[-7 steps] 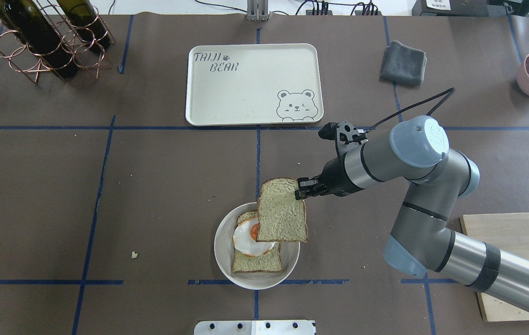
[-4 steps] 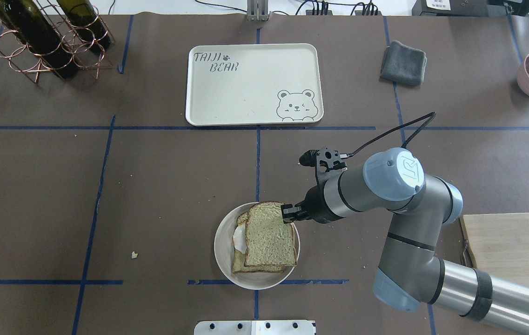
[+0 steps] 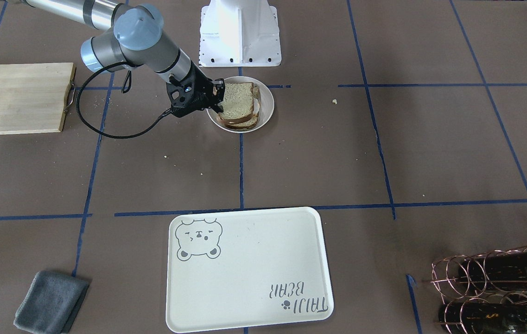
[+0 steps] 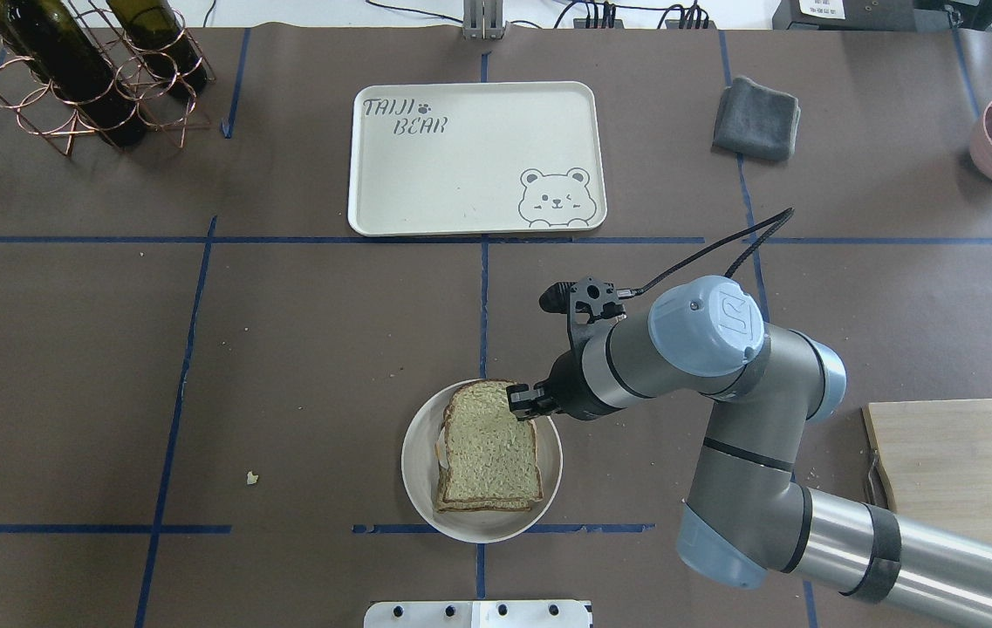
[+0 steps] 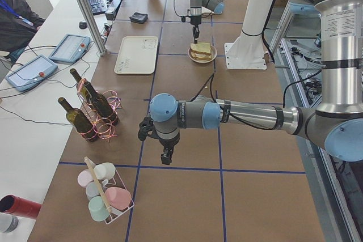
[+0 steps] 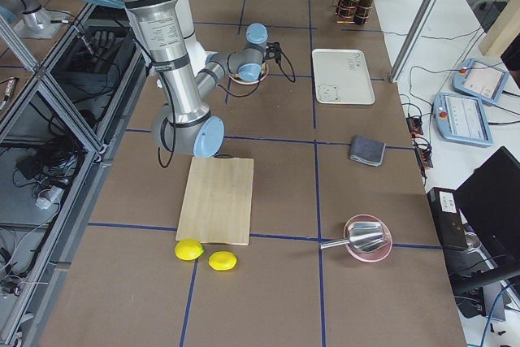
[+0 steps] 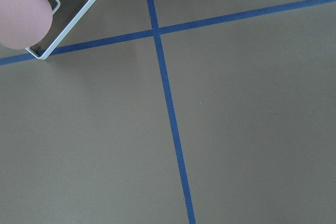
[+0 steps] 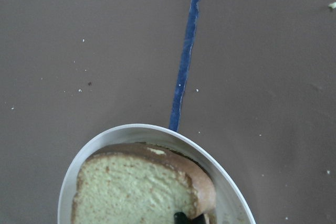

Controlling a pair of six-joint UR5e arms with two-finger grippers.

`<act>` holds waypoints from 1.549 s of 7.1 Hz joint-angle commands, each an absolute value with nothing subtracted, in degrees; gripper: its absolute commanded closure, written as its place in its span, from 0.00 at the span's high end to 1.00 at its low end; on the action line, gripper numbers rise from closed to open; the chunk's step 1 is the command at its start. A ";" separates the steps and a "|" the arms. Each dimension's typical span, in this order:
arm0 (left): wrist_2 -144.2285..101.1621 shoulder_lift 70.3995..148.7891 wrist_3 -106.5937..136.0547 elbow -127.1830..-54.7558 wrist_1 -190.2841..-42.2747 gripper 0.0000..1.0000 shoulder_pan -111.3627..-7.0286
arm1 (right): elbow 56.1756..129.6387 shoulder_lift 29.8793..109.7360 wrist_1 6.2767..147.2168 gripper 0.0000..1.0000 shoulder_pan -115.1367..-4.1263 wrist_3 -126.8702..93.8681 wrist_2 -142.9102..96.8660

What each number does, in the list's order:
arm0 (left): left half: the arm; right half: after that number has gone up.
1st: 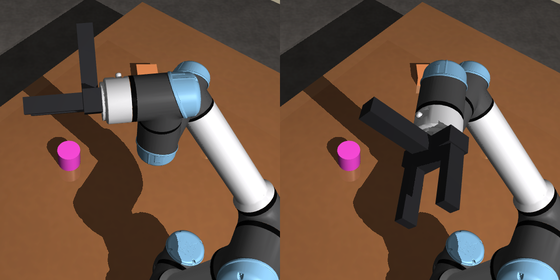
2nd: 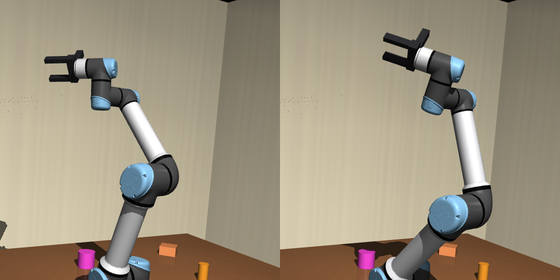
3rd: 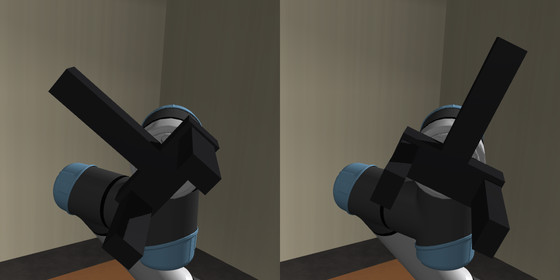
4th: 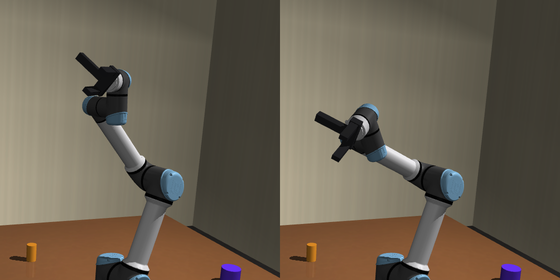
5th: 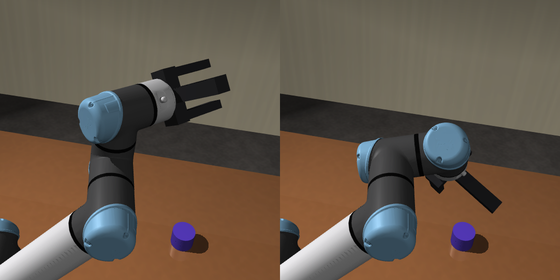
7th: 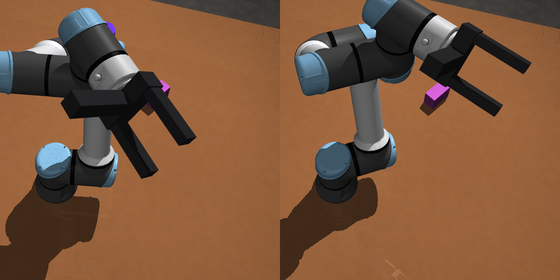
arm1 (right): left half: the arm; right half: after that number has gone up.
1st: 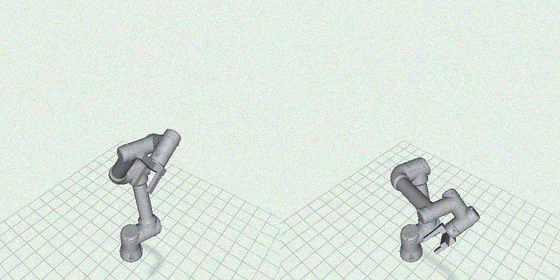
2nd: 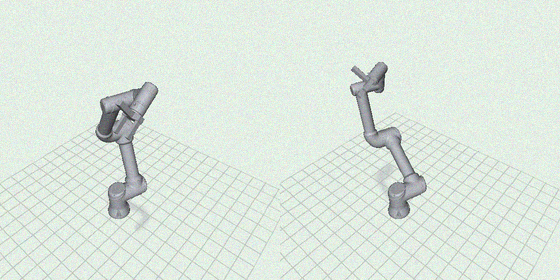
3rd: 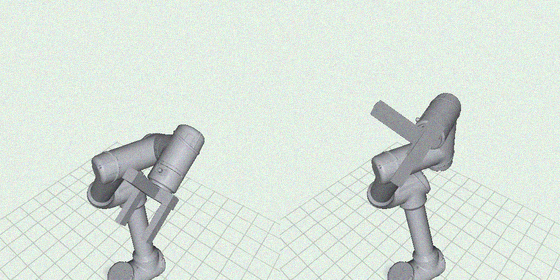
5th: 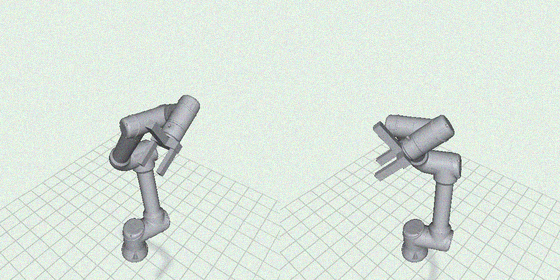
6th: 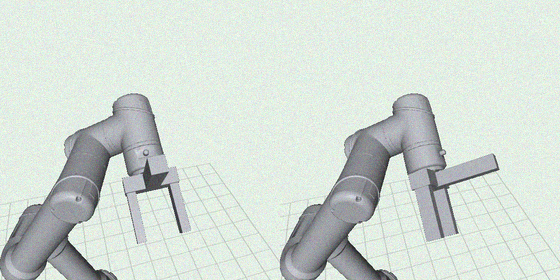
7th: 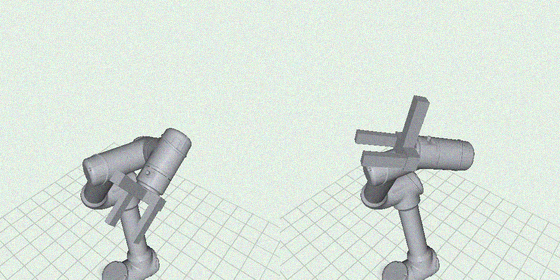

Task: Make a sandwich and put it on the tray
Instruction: 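Withdraw the right gripper toward rest while the left arm reaches toward the plate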

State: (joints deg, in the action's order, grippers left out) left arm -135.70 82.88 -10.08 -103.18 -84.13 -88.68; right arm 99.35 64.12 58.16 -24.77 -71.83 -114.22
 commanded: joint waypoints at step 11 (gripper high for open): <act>-136.57 95.36 -9.14 -104.24 -91.01 1.00 -88.07 | 106.35 66.60 93.84 1.00 -51.99 -36.04 -122.94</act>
State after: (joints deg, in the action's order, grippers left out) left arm -135.90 93.26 -9.27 -104.55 -86.84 -88.40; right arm 106.41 65.00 89.33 -46.47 -47.10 -120.25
